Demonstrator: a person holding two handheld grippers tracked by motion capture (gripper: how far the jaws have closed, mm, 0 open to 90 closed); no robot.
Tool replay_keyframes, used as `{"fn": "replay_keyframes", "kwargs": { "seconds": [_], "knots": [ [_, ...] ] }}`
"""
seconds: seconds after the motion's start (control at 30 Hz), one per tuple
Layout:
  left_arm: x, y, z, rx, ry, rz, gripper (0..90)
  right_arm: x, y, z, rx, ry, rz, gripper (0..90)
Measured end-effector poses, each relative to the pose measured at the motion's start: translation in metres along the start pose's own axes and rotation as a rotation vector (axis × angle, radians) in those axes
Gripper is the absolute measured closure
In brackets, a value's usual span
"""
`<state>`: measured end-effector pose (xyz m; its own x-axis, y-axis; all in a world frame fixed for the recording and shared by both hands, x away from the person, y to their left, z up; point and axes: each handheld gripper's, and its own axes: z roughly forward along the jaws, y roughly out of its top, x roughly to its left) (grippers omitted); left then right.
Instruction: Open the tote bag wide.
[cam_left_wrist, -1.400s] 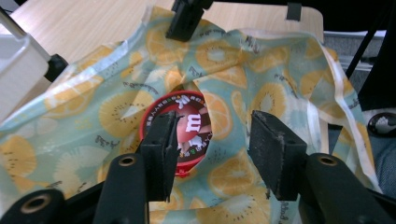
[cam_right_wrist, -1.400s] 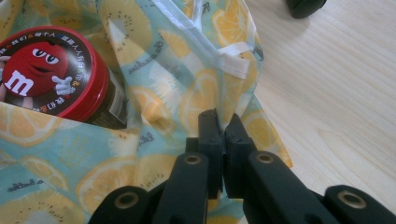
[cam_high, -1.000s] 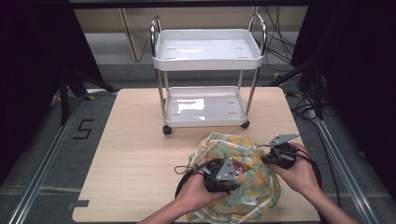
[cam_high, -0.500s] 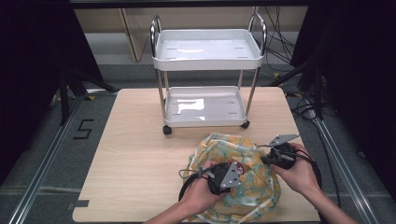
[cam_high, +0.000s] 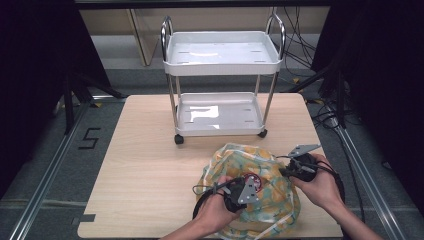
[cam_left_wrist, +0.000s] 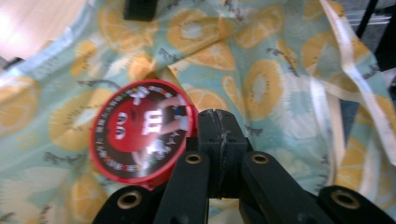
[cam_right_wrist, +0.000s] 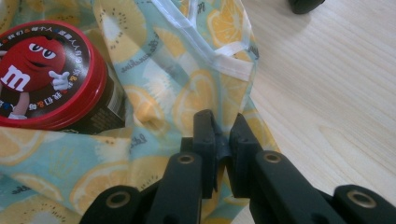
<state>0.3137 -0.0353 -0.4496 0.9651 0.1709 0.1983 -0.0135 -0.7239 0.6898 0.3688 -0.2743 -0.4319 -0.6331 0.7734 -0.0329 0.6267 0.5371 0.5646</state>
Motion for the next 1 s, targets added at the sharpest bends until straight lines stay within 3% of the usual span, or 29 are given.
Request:
{"fn": "replay_keyframes", "kwargs": {
  "seconds": [0.03, 0.1, 0.13, 0.23, 0.3, 0.33, 0.4, 0.43, 0.53, 0.57, 0.6, 0.63, 0.73, 0.77, 0.87, 0.9, 1.0],
  "knots": [
    [-0.002, -0.001, 0.001, 0.009, -0.021, -0.004, 90.0, 0.001, 0.000, -0.001, 0.011, 0.011, 0.031, 84.6],
    [-0.006, -0.003, 0.002, 0.017, -0.045, -0.010, 90.0, 0.000, 0.000, 0.000, 0.003, 0.005, 0.023, 84.4],
    [-0.008, -0.003, 0.003, 0.014, -0.049, -0.008, 90.0, -0.002, -0.001, 0.004, -0.026, -0.011, -0.015, 84.4],
    [-0.014, -0.004, 0.005, 0.013, -0.073, -0.020, 90.0, -0.003, -0.001, 0.003, 0.004, -0.002, -0.020, 84.4],
    [-0.018, -0.006, 0.005, 0.013, -0.094, -0.034, 90.0, 0.001, -0.001, 0.004, -0.005, -0.002, 0.021, 84.4],
    [-0.018, -0.006, 0.005, 0.013, -0.094, -0.034, 90.0, 0.001, -0.001, 0.004, -0.005, -0.002, 0.021, 84.4],
    [-0.021, -0.008, 0.004, 0.011, -0.112, -0.053, 90.0, -0.003, -0.001, 0.006, -0.011, -0.020, -0.022, 84.0],
    [-0.023, -0.010, 0.003, 0.015, -0.130, -0.061, 90.0, -0.004, -0.001, 0.006, 0.004, -0.016, 0.001, 83.7],
    [-0.024, -0.013, 0.002, 0.035, -0.143, -0.054, 90.0, -0.005, -0.001, 0.007, 0.019, -0.018, -0.005, 83.6],
    [-0.026, -0.015, 0.003, 0.030, -0.148, -0.063, 90.0, -0.003, -0.002, 0.008, 0.026, -0.023, 0.017, 83.6],
    [-0.027, -0.017, 0.003, 0.031, -0.162, -0.071, 90.0, -0.006, -0.003, 0.013, -0.003, -0.037, -0.008, 84.0],
    [-0.030, -0.021, 0.004, 0.048, -0.184, -0.090, 90.0, -0.006, -0.003, 0.013, 0.018, -0.037, 0.002, 84.5],
    [-0.030, -0.024, 0.005, 0.052, -0.187, -0.094, 90.0, -0.006, -0.004, 0.013, 0.035, -0.037, 0.020, 84.7],
    [-0.029, -0.025, 0.004, 0.056, -0.183, -0.092, 90.0, -0.008, -0.005, 0.015, 0.026, -0.040, -0.003, 84.3],
    [-0.025, -0.024, 0.001, 0.034, -0.176, -0.113, 90.0, -0.007, -0.005, 0.014, 0.033, -0.035, 0.000, 83.2],
    [-0.023, -0.024, -0.001, 0.029, -0.168, -0.115, 90.0, -0.006, -0.005, 0.015, 0.003, -0.037, 0.006, 83.0],
    [-0.018, -0.020, -0.009, -0.022, -0.139, -0.142, 90.0, -0.004, -0.005, 0.012, 0.026, -0.037, 0.003, 83.1]
  ]
}}
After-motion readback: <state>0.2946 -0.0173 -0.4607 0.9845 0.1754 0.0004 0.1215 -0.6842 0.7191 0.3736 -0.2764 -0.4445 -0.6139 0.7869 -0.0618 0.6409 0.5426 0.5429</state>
